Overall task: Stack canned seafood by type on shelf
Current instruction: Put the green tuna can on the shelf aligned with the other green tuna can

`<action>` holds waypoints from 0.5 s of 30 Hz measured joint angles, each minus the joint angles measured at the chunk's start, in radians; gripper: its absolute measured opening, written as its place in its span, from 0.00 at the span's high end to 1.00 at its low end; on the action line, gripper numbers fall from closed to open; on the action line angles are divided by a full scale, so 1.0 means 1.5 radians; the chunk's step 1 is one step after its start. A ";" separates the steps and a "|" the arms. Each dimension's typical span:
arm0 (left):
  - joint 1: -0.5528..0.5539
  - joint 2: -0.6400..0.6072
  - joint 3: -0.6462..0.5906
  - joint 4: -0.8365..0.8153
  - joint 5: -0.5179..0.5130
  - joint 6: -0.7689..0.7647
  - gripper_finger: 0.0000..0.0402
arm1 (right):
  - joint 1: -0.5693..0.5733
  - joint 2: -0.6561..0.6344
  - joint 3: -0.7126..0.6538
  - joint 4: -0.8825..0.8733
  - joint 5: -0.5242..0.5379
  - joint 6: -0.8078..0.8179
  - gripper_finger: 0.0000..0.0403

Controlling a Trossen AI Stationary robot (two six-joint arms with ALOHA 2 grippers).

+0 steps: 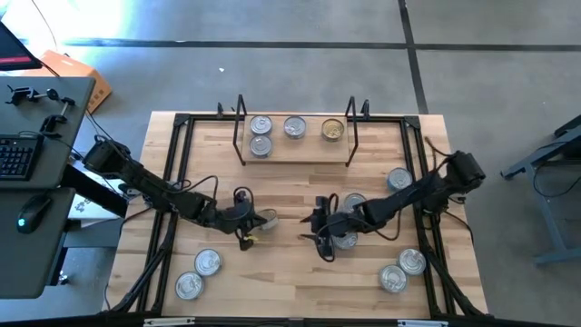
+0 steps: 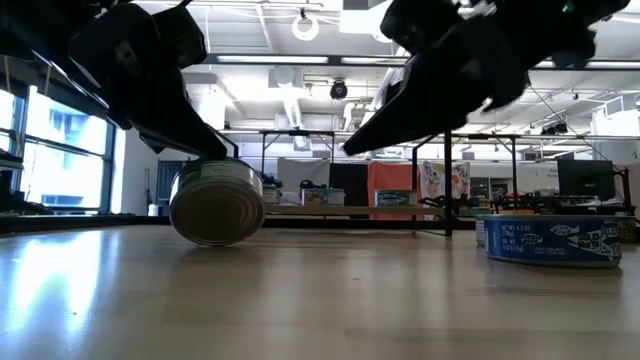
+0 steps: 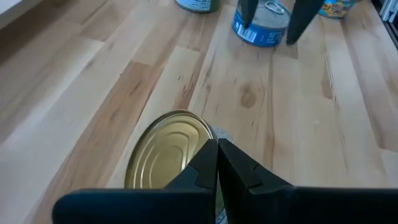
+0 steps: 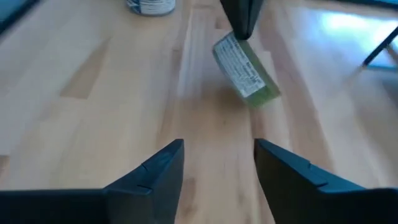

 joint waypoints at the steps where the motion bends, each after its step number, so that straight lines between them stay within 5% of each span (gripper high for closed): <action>1: 0.000 0.000 0.000 0.000 -0.001 0.000 1.00 | -0.004 0.011 0.000 0.013 0.005 -0.020 0.52; 8: 0.000 0.000 0.000 0.000 -0.004 0.001 1.00 | -0.015 0.075 0.000 0.136 0.064 -0.267 0.38; 15: 0.000 -0.001 0.001 0.000 -0.006 0.001 1.00 | -0.057 0.178 0.086 0.193 0.029 -0.339 0.35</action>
